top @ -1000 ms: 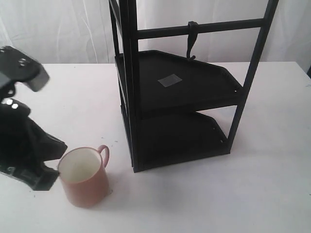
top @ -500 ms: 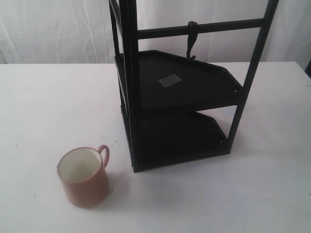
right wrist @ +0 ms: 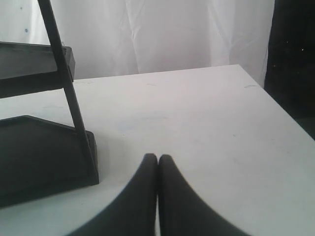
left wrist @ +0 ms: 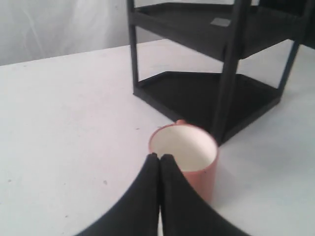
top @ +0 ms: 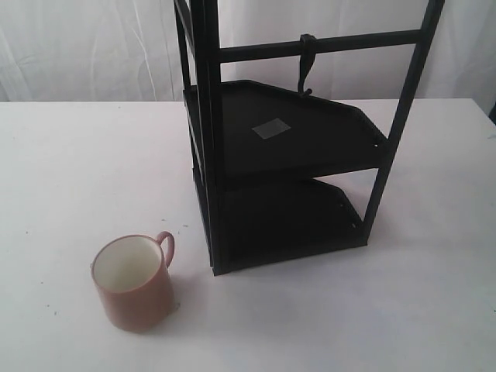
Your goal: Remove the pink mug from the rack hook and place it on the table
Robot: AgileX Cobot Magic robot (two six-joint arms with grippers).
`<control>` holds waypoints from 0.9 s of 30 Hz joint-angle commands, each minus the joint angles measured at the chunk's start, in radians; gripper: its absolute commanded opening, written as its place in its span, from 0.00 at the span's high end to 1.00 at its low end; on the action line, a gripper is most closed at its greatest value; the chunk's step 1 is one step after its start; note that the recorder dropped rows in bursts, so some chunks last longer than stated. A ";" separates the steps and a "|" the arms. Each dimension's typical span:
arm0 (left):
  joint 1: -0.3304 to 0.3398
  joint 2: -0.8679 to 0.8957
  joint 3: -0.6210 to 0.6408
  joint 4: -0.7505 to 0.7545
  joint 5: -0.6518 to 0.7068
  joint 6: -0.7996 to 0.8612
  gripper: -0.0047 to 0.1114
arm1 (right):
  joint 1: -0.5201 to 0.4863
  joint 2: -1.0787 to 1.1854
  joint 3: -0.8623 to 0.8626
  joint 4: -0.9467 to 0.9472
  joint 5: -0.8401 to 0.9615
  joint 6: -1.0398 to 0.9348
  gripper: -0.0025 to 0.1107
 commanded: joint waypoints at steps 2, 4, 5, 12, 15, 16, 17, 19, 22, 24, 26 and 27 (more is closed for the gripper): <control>0.097 -0.085 0.114 0.027 -0.008 0.005 0.96 | -0.004 -0.006 0.005 -0.006 -0.011 -0.002 0.98; 0.114 -0.085 0.139 0.029 -0.012 0.005 0.96 | -0.004 -0.006 0.005 -0.006 -0.011 -0.002 0.98; 0.120 -0.085 0.149 0.029 -0.012 0.005 0.96 | -0.004 -0.006 0.005 -0.006 -0.011 -0.002 0.98; 0.126 -0.085 0.149 0.043 0.030 0.005 0.96 | -0.004 -0.006 0.005 -0.006 -0.011 -0.002 0.98; 0.126 -0.085 0.149 0.043 0.030 0.005 0.96 | -0.004 -0.006 0.005 -0.006 -0.011 -0.002 0.98; 0.126 -0.085 0.149 0.043 0.030 0.005 0.96 | -0.004 -0.006 0.005 -0.006 -0.011 -0.002 0.98; 0.126 -0.085 0.149 0.043 0.030 0.005 0.96 | -0.004 -0.006 0.005 -0.006 -0.011 -0.002 0.98; 0.126 -0.085 0.149 0.043 0.030 0.005 0.96 | -0.004 -0.006 0.005 -0.006 -0.011 -0.002 0.98; 0.126 -0.085 0.149 0.043 0.030 0.005 0.96 | -0.004 -0.006 0.005 -0.006 -0.011 -0.002 0.98; 0.126 -0.085 0.149 0.043 0.030 0.005 0.96 | -0.004 -0.006 0.005 -0.006 -0.011 -0.002 0.98; 0.126 -0.085 0.149 0.043 0.030 0.005 0.96 | -0.004 -0.006 0.005 -0.006 -0.011 -0.002 0.98; 0.126 -0.085 0.149 0.043 0.030 0.005 0.96 | -0.004 -0.006 0.005 -0.006 -0.011 -0.002 0.98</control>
